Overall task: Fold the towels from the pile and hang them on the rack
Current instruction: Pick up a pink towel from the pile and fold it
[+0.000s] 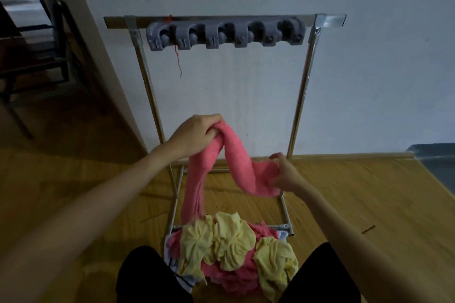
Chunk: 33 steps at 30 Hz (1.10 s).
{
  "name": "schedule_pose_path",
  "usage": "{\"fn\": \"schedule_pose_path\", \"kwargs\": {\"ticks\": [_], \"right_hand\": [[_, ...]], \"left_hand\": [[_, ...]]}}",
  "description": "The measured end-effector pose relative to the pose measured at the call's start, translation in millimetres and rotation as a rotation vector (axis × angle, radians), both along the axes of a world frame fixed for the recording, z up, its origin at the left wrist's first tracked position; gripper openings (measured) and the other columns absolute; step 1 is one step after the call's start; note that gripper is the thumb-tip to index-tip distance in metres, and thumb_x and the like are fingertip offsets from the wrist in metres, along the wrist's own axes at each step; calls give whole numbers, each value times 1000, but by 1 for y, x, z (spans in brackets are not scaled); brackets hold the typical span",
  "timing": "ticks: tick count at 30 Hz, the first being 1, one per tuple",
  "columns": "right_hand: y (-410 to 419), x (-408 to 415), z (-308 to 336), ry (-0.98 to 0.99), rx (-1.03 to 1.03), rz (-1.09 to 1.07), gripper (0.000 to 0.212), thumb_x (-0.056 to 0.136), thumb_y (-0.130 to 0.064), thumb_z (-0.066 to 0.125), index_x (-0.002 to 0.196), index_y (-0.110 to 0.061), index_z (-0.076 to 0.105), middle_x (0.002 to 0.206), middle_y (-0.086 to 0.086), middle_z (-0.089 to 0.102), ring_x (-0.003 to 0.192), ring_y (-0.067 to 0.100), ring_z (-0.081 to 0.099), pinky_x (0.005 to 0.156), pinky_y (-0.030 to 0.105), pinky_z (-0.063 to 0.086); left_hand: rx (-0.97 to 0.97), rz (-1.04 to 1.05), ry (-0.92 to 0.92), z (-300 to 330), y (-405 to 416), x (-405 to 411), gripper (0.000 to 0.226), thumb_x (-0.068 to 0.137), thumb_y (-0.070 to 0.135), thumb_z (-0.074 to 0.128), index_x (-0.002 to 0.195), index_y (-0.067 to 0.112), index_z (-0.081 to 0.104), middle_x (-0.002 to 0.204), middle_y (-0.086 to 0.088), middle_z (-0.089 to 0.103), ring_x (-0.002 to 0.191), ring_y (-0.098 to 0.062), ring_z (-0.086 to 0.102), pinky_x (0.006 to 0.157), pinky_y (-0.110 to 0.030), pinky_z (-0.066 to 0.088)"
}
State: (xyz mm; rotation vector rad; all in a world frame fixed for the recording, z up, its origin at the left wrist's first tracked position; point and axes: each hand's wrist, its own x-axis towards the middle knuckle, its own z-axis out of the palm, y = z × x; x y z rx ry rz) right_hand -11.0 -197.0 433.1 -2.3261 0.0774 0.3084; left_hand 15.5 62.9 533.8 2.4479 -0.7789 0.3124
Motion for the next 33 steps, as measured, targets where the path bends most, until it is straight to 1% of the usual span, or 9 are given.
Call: {"fn": "schedule_pose_path", "kwargs": {"ticks": [3, 5, 7, 9, 13, 22, 27, 30, 33], "right_hand": [[10, 1, -3, 1, -84, 109, 69, 72, -9, 77, 131, -10, 41, 127, 10, 52, 112, 25, 54, 95, 37, 49], [18, 2, 5, -24, -68, 213, 87, 66, -15, 83, 138, -18, 33, 133, 9, 43, 123, 26, 45, 101, 40, 44], [34, 0, 21, -162, 141, 295, 83, 67, -15, 81, 135, -18, 34, 131, 10, 42, 126, 25, 43, 102, 39, 44], [55, -4, 40, -380, 406, 242, 65, 68, -15, 81, 121, -11, 44, 119, 4, 54, 114, 17, 54, 94, 30, 47], [83, -4, 62, -710, 533, 139, 38, 71, -15, 82, 94, -7, 52, 91, 3, 60, 84, 12, 60, 79, 30, 53], [78, 5, 66, -764, 368, 227, 10, 84, 2, 59, 89, -5, 53, 85, 4, 57, 67, 12, 56, 61, 21, 50], [42, 17, 76, -714, 244, 294, 12, 90, 0, 53, 92, -11, 50, 73, -10, 56, 62, 3, 49, 59, 16, 39], [23, 18, 81, -696, 198, 270, 15, 94, 0, 47, 92, -14, 43, 61, -9, 49, 52, 5, 40, 53, 15, 31], [9, 18, 84, -698, 66, 298, 18, 94, -2, 39, 90, -20, 38, 65, -2, 51, 57, 9, 46, 53, 23, 37]], "left_hand": [[199, -29, -139, 17, -2, -1, 20, 92, 12, 47, 104, 16, 62, 99, -1, 69, 87, -21, 63, 76, -39, 51], [245, -32, -141, 25, -3, -1, 23, 92, 9, 48, 107, 17, 63, 100, -1, 69, 87, -21, 63, 75, -36, 49], [258, -44, -114, 29, -3, 1, 24, 90, 9, 48, 104, 18, 64, 97, 0, 70, 85, -19, 63, 74, -36, 50], [250, -51, -66, 30, -3, 1, 23, 88, 9, 49, 102, 19, 65, 92, 1, 70, 82, -17, 63, 74, -37, 51], [188, -35, -14, 31, 0, -1, 22, 90, 9, 52, 103, 17, 66, 91, 1, 69, 82, -15, 63, 74, -35, 52], [61, -65, 116, 28, 8, 2, 15, 90, 15, 61, 100, 14, 72, 91, 5, 69, 84, -3, 62, 76, -16, 46], [37, -96, 385, 23, 15, 5, 23, 84, 27, 70, 99, 10, 72, 88, -7, 70, 82, -18, 66, 74, -34, 55], [46, -155, 484, 17, 26, 8, 25, 86, 17, 69, 109, 10, 67, 100, -10, 69, 89, -21, 67, 81, -43, 56], [41, -176, 583, 15, 35, 9, 39, 88, 8, 64, 120, 25, 49, 106, -18, 63, 89, -32, 67, 75, -48, 58]]}}
